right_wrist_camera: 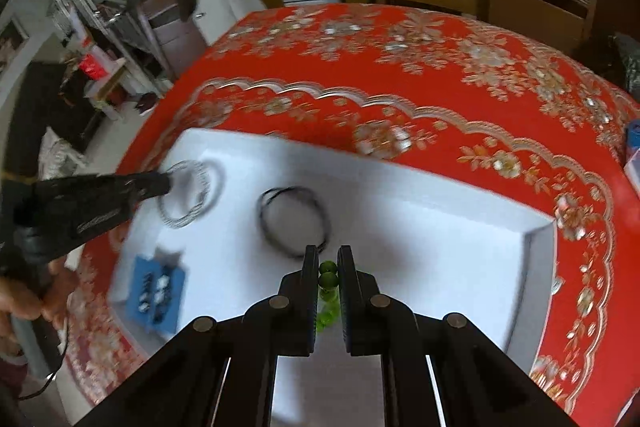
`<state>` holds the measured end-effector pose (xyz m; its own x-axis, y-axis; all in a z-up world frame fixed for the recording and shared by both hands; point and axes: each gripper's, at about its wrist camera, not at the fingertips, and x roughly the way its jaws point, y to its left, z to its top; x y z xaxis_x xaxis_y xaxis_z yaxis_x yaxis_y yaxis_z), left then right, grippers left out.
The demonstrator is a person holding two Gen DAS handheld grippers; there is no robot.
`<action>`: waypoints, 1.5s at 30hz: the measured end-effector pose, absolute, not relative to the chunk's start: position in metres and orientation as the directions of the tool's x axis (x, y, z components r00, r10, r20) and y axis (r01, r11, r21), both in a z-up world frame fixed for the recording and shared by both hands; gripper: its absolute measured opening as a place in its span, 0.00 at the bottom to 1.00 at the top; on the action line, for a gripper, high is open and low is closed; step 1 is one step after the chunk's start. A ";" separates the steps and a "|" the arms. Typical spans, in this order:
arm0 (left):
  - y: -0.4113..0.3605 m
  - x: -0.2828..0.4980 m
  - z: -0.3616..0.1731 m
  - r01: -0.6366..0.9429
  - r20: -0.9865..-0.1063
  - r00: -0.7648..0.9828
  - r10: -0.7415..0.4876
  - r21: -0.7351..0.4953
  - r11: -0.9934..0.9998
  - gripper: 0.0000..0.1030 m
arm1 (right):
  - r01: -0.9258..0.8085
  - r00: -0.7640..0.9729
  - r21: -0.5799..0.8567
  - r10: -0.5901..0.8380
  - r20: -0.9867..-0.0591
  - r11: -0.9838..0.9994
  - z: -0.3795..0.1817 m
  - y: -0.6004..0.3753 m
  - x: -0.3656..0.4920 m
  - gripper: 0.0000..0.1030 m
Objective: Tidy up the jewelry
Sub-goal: 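Carry both bracelets into the white tray and open both grippers, then withdraw both grippers from the tray back over the remaining jewelry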
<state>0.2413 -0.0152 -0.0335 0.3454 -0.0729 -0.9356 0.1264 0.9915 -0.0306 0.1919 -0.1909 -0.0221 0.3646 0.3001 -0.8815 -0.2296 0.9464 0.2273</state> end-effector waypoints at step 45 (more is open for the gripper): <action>-0.015 0.187 -0.008 0.089 -0.911 0.404 -0.078 -0.046 0.995 0.50 | -0.097 0.438 0.299 0.310 -0.844 0.950 -0.002 -0.224 0.137 0.43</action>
